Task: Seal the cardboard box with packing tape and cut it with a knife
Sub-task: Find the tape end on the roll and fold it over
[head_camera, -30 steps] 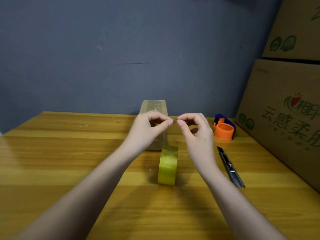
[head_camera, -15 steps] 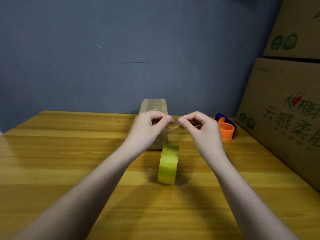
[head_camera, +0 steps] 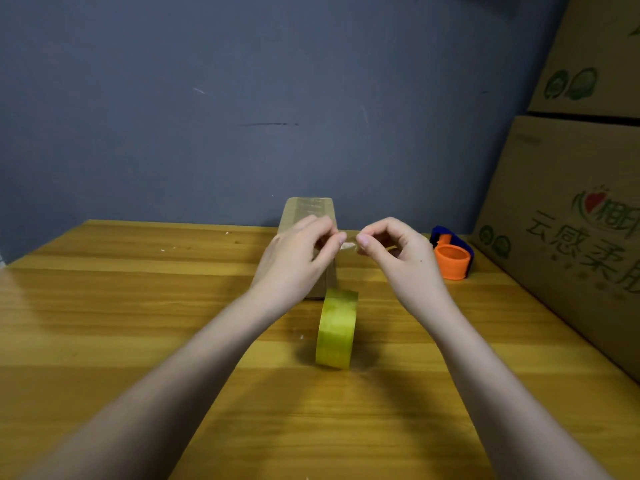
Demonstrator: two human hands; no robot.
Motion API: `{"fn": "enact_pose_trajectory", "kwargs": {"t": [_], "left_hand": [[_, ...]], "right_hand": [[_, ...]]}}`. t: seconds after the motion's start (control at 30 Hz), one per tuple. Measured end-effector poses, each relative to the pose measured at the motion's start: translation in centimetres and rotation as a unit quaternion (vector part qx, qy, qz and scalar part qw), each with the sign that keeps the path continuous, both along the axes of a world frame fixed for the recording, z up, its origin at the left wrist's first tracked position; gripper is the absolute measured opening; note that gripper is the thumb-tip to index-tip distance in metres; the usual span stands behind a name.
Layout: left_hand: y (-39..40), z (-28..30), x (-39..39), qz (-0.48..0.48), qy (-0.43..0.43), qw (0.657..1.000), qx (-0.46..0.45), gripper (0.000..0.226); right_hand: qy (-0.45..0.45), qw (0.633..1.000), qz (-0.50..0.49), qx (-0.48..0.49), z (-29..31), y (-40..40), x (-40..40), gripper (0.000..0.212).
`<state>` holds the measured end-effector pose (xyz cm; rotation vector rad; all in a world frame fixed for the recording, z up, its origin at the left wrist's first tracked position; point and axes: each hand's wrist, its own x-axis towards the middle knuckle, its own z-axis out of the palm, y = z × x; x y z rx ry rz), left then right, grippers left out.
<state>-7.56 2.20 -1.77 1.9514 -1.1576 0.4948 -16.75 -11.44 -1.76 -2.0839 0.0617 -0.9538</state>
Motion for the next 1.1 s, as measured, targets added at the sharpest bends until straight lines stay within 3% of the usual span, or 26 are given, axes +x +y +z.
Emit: {"fn": "enact_pose_trajectory", "kwargs": {"t": [0.1, 0.2, 0.33, 0.4, 0.53, 0.7, 0.77, 0.9, 1.1], "left_hand": [[0.3, -0.3, -0.2, 0.041, 0.000, 0.999, 0.008, 0.031], [0.9, -2.4, 1.1, 0.081, 0.156, 0.984, 0.017, 0.043], [0.9, -4.9, 0.4, -0.001, 0.408, 0.913, 0.034, 0.045], [0.5, -5.7, -0.3, -0.053, 0.480, 0.875, 0.047, 0.040], [-0.6, -6.5, -0.8, -0.123, 0.583, 0.802, 0.043, 0.081], [-2.2, -5.9, -1.2, -0.169, 0.690, 0.703, -0.040, 0.033], [-2.3, -5.9, -1.4, -0.167, 0.676, 0.716, -0.051, 0.031], [-1.9, -6.0, -1.7, -0.174, 0.585, 0.790, -0.056, 0.031], [-0.5, -4.9, -2.8, -0.182, 0.476, 0.854, -0.110, 0.025]], "right_hand": [[-0.005, 1.000, -0.011, 0.005, -0.1, 0.1, 0.0, 0.008], [-0.007, 0.999, -0.018, 0.025, -0.2, -0.2, 0.2, 0.007], [0.005, 0.999, -0.015, 0.032, 0.0, -0.8, 0.7, 0.010], [0.002, 1.000, -0.026, 0.007, 0.1, -0.9, 1.0, 0.009], [-0.017, 0.996, -0.053, -0.072, -0.1, -0.7, 1.2, 0.009], [-0.038, 0.987, -0.088, -0.125, 0.0, -1.0, 1.0, 0.010], [-0.036, 0.987, -0.086, -0.128, 0.0, -1.2, 0.9, 0.005], [-0.047, 0.990, -0.091, -0.095, -0.1, -1.4, 0.8, 0.003], [-0.012, 0.994, -0.048, 0.096, 0.0, -1.6, 0.6, 0.004]]}}
